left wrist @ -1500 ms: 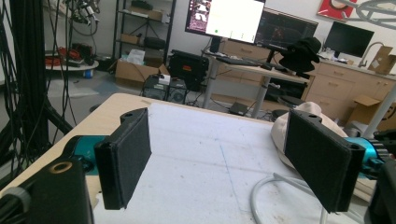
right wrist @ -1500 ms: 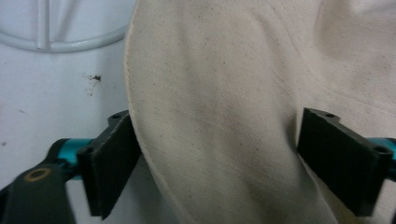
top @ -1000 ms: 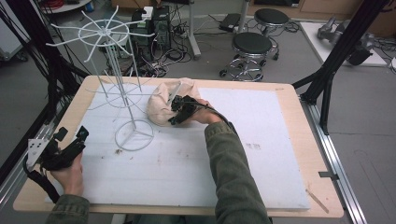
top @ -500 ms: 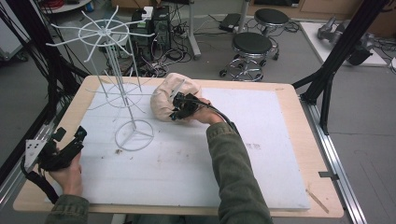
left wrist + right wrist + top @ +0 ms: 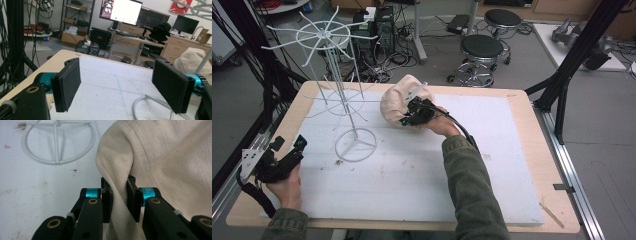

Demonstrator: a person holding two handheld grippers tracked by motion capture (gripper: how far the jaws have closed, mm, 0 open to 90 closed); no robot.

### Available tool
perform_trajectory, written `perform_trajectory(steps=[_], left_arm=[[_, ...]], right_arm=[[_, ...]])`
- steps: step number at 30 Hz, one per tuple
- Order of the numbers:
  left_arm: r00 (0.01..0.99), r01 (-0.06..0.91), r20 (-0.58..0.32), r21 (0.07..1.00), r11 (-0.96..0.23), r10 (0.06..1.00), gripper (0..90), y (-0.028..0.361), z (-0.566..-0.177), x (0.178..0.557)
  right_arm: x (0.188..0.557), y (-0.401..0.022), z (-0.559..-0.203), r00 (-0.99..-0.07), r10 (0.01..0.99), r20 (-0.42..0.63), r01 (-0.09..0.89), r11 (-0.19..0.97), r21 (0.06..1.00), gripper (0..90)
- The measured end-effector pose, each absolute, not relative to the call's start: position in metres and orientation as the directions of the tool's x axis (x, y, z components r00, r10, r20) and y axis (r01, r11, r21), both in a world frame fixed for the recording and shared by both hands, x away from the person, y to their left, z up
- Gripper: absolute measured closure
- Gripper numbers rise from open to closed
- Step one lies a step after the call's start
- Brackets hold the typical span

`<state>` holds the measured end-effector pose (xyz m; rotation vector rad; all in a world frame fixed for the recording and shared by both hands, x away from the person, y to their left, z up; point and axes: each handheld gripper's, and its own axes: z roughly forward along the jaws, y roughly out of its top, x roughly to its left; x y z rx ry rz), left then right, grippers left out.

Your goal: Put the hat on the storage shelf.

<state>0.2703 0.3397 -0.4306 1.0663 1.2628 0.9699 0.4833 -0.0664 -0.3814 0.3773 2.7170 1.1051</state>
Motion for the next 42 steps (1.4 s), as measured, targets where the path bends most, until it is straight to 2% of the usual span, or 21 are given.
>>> perform_trajectory(steps=[8,15,17,29,42], left_arm=[[0.088,0.017,-0.237,0.971,0.237,0.967,23.3,0.335,-0.43,0.272],[0.096,0.021,-0.243,0.97,0.242,0.965,23.3,0.333,-0.43,0.274],[0.101,0.019,-0.239,0.971,0.238,0.966,23.6,0.332,-0.43,0.274],[0.111,0.031,-0.239,0.971,0.237,0.965,23.6,0.329,-0.431,0.276],[0.119,0.028,-0.245,0.969,0.244,0.962,23.6,0.328,-0.432,0.276]], right_arm=[[0.471,-0.098,-0.354,-0.924,0.377,-0.058,0.194,0.596,0.779,77.8],[0.458,-0.11,-0.324,-0.918,0.392,-0.065,0.158,0.509,0.846,77.7],[0.449,-0.114,-0.309,-0.908,0.406,-0.102,0.118,0.484,0.867,77.7],[0.425,-0.124,-0.265,-0.907,0.395,-0.143,0.027,0.394,0.919,77.2],[0.407,-0.131,-0.22,-0.915,0.373,-0.156,-0.032,0.318,0.948,76.7]])
